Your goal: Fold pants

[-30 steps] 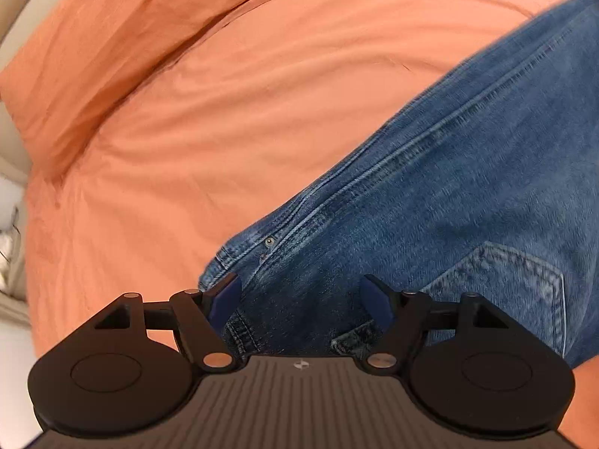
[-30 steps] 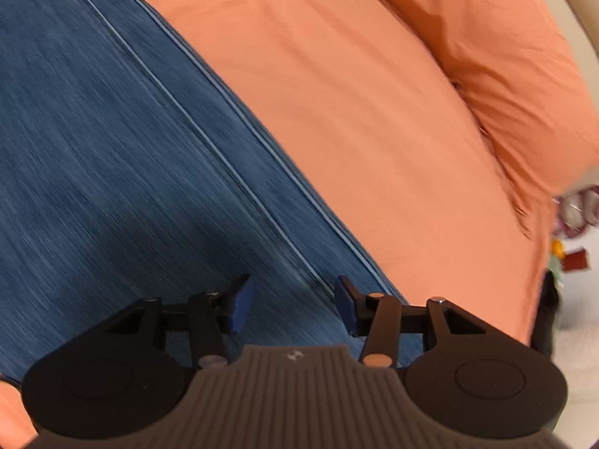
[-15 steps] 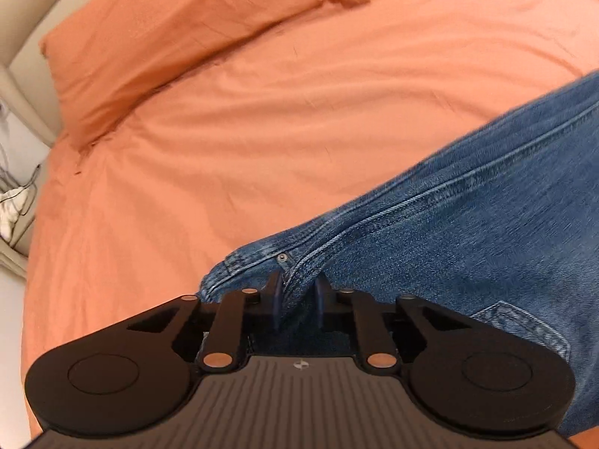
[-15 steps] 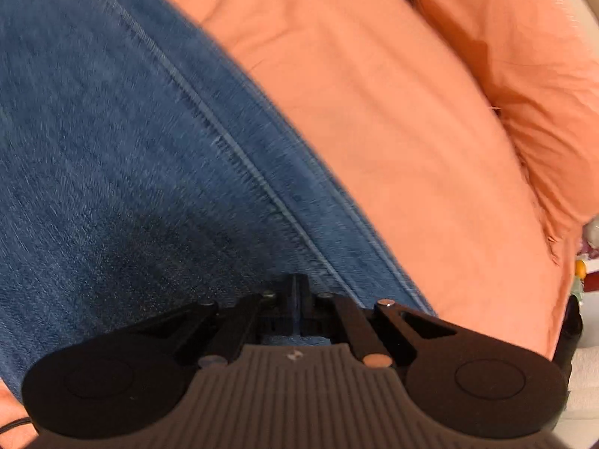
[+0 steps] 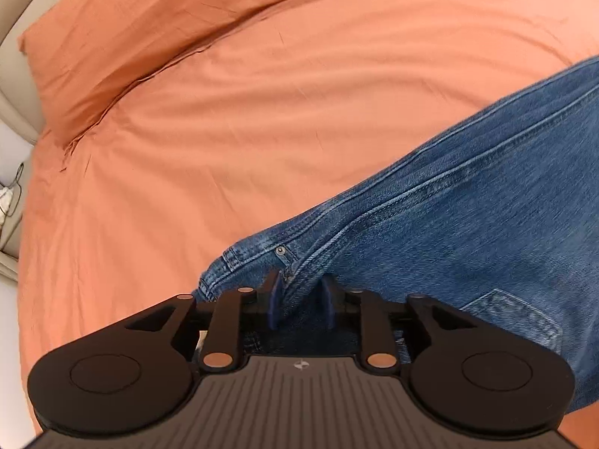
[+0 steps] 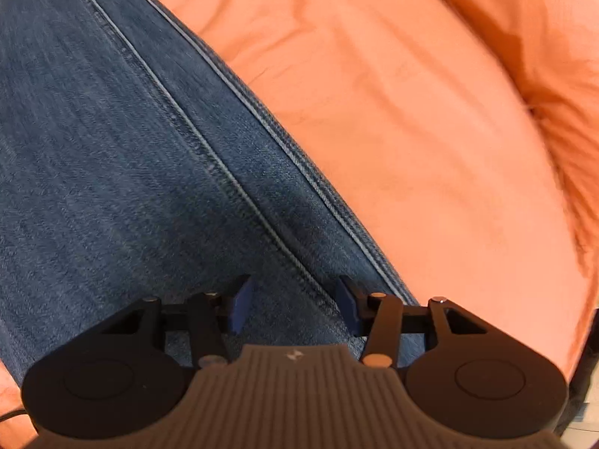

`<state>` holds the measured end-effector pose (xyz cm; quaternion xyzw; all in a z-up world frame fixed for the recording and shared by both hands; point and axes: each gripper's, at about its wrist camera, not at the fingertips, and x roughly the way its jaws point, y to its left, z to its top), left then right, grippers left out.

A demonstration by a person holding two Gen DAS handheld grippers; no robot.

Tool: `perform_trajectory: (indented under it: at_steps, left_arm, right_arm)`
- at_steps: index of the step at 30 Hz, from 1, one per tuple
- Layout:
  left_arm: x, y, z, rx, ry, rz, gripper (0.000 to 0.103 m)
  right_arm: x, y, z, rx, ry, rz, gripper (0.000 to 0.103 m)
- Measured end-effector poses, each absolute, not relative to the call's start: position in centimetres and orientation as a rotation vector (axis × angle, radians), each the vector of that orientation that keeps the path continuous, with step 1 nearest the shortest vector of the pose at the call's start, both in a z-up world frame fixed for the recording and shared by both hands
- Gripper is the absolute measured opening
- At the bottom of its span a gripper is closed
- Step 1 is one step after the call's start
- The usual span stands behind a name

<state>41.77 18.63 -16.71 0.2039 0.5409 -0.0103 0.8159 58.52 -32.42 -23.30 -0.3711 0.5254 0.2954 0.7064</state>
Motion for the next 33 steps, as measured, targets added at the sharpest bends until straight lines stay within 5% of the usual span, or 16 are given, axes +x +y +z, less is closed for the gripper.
perform_trajectory:
  at_steps: [2,6,10,14,23,33]
  left_arm:
    - [42.4,18.7,-17.5,0.442,1.177,-0.034,0.043]
    - [43.5,19.0,-18.7,0.41,1.193,-0.045,0.051]
    - [43.6,19.5,-18.9,0.346,1.201,-0.04,0.034]
    - [41.2,18.6,-17.2,0.392,1.093,-0.002,0.021]
    - [39.3,18.1,-12.6,0.377,0.925,0.069,0.02]
    - [43.0,17.8,-17.7,0.433,1.0,0.099,0.02]
  right_arm:
    - [60.0,-32.9,-23.4,-0.779,1.216,0.673,0.044]
    - [61.5,-33.7,-23.1,-0.763,1.236,0.691,0.015]
    - [60.5,-34.2,-22.0,-0.792,1.187,0.686,0.005]
    - [57.9,-35.0,-19.6,-0.803,1.101,0.661,0.003]
    - [56.2,-36.2,-13.8,-0.845,0.968,0.566,0.0]
    - [58.9,-30.8,-20.9,-0.884,1.032,0.397,0.0]
